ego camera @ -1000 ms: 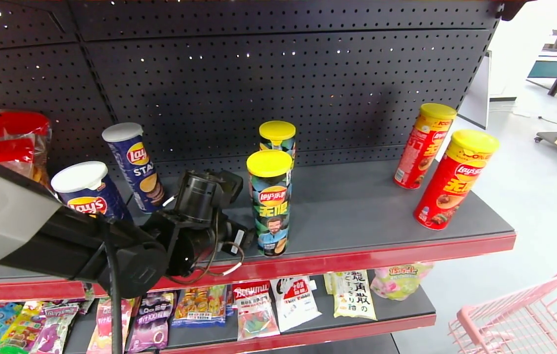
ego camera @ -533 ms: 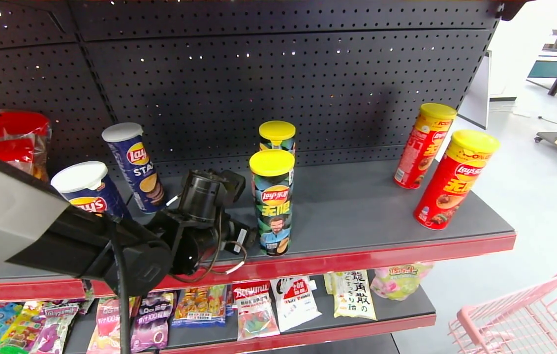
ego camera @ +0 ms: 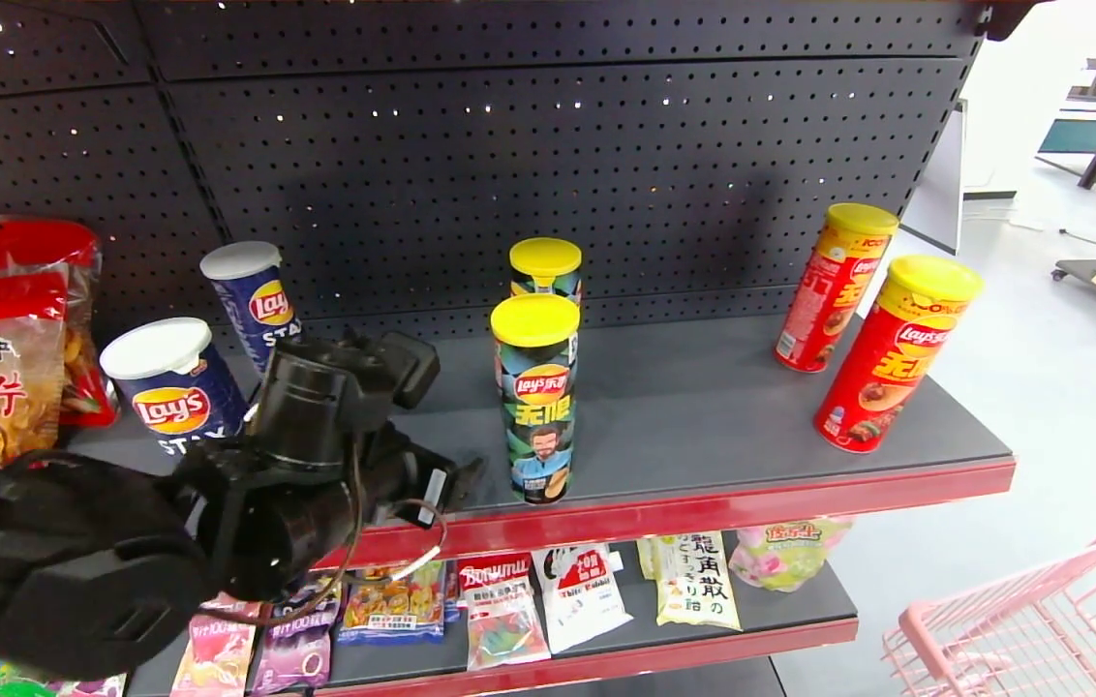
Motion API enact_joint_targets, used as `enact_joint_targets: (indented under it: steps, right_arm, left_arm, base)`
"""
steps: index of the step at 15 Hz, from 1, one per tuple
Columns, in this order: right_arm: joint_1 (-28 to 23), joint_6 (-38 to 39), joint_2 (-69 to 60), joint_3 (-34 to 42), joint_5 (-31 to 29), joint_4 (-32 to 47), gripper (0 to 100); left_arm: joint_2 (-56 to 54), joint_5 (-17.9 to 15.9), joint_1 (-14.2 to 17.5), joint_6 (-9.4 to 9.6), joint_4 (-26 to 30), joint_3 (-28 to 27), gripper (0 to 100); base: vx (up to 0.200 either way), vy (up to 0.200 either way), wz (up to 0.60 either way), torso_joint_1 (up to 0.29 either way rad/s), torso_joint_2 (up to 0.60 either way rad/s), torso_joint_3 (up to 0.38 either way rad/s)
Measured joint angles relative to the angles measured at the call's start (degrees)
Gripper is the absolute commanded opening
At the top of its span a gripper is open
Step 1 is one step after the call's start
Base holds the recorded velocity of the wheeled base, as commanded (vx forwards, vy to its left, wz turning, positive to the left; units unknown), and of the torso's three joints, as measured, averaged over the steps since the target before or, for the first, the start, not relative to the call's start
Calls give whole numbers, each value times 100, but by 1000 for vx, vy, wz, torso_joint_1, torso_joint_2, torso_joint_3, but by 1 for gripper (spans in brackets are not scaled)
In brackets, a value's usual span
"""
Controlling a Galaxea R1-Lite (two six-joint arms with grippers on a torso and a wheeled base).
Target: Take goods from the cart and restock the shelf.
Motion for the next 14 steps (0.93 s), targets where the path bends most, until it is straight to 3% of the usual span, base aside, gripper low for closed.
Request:
enact_joint_targets:
  steps: [3, 5, 7, 10, 11, 14]
  right_arm:
    - [12, -5, 55, 23, 83, -4, 100]
    - [9, -2, 22, 21, 149, -6, 100]
    - [4, -2, -88, -73, 151, -6, 100]
    - [0, -2, -217, -206, 99, -9, 100]
    - [-2, 0, -269, -219, 100, -6, 100]
    - [0, 378, -400, -250, 283, -66, 100]
  left_arm:
    - [-1128, -5, -116, -4, 268, 695, 100]
    - [-2024, -2, -127, -4, 767, 1012, 100]
    - [-3096, -2, -94, -4, 1833, 1143, 100]
    - [-4951, -2, 80, -23, 4122, 997, 100]
    - [-5521, -2, 325, -91, 4726, 859, 100]
    - [-6682, -29, 1825, -306, 5872, 645, 100]
  base:
    - [0, 0, 0, 0, 0, 0]
    - [0, 0, 0, 0, 0, 0]
    - [0, 0, 0, 0, 0, 0]
    - [0, 0, 0, 0, 0, 0]
    - [0, 0, 0, 0, 0, 0]
    - [0, 0, 0, 0, 0, 0]
